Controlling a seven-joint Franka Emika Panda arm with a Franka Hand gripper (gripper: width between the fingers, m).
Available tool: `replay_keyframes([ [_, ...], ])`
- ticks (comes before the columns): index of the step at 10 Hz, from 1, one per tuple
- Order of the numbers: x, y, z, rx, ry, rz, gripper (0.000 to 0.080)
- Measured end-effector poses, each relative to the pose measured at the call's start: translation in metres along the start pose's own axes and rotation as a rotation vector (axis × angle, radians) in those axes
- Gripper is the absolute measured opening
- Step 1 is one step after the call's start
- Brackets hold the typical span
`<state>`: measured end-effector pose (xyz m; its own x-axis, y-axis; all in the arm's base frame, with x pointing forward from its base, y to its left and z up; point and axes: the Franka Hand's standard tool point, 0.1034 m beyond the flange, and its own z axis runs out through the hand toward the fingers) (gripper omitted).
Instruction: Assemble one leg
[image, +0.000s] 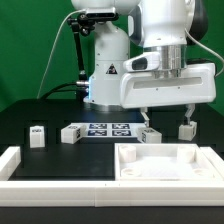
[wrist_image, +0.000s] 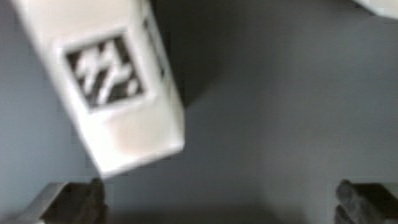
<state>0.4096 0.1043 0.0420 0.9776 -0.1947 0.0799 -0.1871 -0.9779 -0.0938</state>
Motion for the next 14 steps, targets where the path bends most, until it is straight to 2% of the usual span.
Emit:
replay_keyframes([
  [2, -0.01, -0.006, 0.002, 0.007, -0.006, 0.17, 0.0649],
  [5, -0.025, -0.03, 0.003, 0.019, -0.021, 0.48, 0.0649],
  [8, -0.023, -0.025, 0.004, 0.017, -0.031, 0.471, 0.0649],
  [9, -0.026, -0.026, 0.011, 0.013, -0.02, 0.459, 0.0649],
  [10, -0.035, -0.027, 0.015, 0.0, -0.076, 0.419, 0.0649],
  [11, -0.034, -0.024, 0.014, -0.002, -0.155, 0.397, 0.0649],
  [12, -0.03, -0.022, 0.013, 0.01, -0.216, 0.409, 0.0649],
  [14, -0.036, -0.023, 0.01, 0.023, -0.38, 0.411, 0.0649],
])
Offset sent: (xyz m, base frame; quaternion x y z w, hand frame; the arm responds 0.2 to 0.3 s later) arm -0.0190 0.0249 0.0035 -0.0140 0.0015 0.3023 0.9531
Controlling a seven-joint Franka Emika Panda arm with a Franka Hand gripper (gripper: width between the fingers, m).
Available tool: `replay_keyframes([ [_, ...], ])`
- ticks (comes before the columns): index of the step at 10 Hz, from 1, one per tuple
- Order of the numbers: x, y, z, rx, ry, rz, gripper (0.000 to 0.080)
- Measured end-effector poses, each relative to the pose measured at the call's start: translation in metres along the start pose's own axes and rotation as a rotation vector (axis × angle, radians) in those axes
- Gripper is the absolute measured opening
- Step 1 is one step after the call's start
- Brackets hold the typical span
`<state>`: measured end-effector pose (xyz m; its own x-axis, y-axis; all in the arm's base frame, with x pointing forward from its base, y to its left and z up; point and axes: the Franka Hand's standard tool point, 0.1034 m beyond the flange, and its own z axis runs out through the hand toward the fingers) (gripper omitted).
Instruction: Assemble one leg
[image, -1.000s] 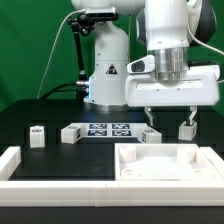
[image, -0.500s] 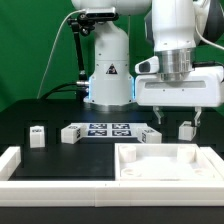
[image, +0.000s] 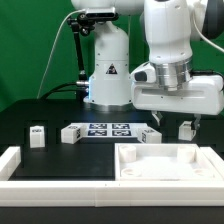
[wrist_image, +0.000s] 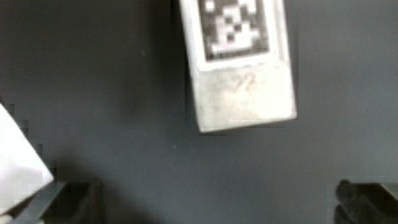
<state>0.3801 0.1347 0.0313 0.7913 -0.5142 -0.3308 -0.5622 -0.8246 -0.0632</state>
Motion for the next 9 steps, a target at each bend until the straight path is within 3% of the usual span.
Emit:
replay_keyframes([
  [1, -0.002, 0.002, 0.0, -0.001, -0.056, 0.019, 0.0649],
  [3, -0.002, 0.008, -0.001, -0.015, -0.284, 0.012, 0.0649],
  [7, -0.033, 0.002, 0.009, -0.061, -0.616, 0.01, 0.0649],
  [8, -0.037, -0.001, 0.013, -0.06, -0.674, 0.005, 0.0649],
  [9, -0.036, -0.001, 0.018, -0.056, -0.651, -0.002, 0.0649],
])
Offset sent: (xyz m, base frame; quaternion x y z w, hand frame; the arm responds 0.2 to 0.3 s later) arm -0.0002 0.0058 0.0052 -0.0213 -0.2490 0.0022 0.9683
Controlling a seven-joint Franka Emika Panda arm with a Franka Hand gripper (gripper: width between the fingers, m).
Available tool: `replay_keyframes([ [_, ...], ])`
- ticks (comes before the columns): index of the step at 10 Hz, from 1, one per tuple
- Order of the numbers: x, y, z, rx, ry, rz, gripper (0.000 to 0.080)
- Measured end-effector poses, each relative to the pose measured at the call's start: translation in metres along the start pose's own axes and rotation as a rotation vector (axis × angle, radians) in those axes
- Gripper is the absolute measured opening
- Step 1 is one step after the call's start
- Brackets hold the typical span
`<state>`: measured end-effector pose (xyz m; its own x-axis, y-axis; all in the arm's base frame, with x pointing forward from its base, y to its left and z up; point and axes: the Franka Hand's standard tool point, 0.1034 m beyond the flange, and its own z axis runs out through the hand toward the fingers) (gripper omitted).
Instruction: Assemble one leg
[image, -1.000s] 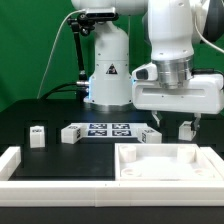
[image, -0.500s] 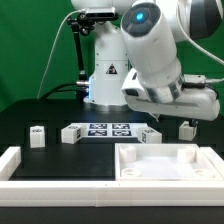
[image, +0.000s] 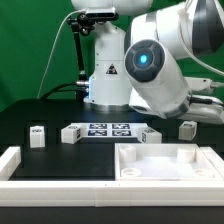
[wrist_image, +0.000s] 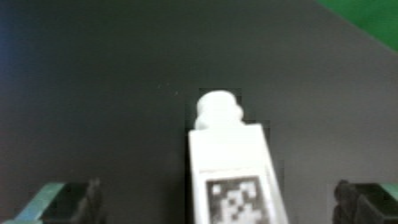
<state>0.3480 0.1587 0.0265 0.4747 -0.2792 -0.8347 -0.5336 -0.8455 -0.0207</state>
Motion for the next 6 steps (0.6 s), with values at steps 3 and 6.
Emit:
replay_keyframes([
  [3, 0.001, -0.001, 0.019, -0.016, 0.021, -0.017, 0.0649],
  [6, 0.002, -0.007, 0.03, -0.029, 0.049, -0.033, 0.0649],
])
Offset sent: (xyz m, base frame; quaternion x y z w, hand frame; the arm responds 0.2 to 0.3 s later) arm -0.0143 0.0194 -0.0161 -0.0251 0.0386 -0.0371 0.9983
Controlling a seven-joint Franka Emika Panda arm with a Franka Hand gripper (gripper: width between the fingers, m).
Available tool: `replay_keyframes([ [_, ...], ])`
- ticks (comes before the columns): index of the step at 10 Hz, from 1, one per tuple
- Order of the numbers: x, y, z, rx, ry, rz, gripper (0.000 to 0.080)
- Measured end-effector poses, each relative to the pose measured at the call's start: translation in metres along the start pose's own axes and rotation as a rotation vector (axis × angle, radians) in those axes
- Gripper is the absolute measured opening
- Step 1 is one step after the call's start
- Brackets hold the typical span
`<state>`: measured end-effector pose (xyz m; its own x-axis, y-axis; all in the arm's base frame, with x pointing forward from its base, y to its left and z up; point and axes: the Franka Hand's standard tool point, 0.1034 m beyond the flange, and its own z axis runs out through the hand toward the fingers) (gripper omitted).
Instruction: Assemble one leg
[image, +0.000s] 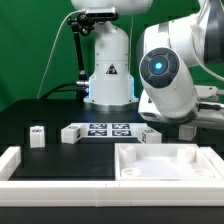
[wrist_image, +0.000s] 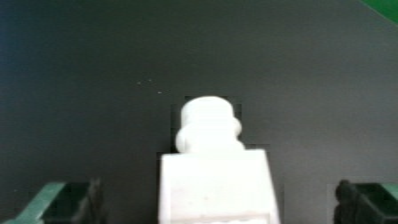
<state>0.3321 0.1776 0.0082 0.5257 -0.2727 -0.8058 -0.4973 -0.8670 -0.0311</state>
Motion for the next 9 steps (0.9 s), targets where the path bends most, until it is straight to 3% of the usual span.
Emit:
replay_keyframes([
  [1, -0.0007, -0.0019, 0.0011, -0.005, 0.002, 0.009, 0.0649],
  [2, -0.0005, -0.0013, 0.0009, -0.004, 0.002, 0.008, 0.0515],
  [3, -0.0002, -0.0009, 0.0006, -0.003, 0.001, 0.009, 0.0515],
  [4, -0.0002, -0.0008, 0.0007, -0.003, 0.001, 0.009, 0.0373],
  [5, -0.0002, -0.0008, 0.0006, -0.003, 0.001, 0.009, 0.0289],
  [9, -0.0001, -0.0008, 0.0006, -0.003, 0.001, 0.009, 0.0289],
])
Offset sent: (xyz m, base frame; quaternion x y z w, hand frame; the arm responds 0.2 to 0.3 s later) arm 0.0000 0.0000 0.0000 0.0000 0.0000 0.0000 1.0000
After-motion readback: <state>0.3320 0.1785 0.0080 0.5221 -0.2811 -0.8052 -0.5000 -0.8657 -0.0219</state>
